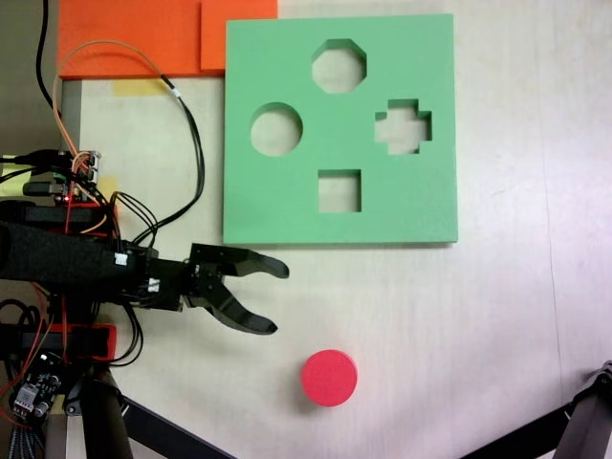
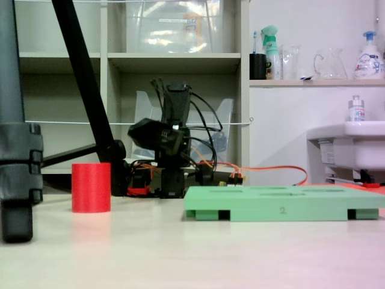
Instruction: Put the cylinder block into the corresponding hole
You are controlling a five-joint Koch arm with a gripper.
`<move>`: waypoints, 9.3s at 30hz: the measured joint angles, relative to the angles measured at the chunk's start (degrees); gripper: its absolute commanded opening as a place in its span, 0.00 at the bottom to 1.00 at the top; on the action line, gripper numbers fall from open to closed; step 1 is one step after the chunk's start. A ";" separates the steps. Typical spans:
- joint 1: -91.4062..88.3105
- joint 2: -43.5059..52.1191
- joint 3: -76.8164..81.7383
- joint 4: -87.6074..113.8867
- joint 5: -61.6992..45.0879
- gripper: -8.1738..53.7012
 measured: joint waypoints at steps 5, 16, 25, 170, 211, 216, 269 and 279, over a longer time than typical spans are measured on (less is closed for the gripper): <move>10.55 0.00 0.70 -0.09 19.51 0.67; 15.38 -37.71 -0.62 -34.80 14.50 0.90; 17.75 -62.93 -14.24 -50.80 14.15 0.90; -57.13 -64.16 -19.95 -43.77 12.74 0.68; -56.16 -62.14 -21.36 -43.51 10.81 0.68; -56.16 -60.38 -21.36 -43.51 9.76 0.68; -52.03 -35.42 -19.16 8.26 -4.22 0.51; -50.98 -78.57 -18.11 -60.64 -0.18 0.51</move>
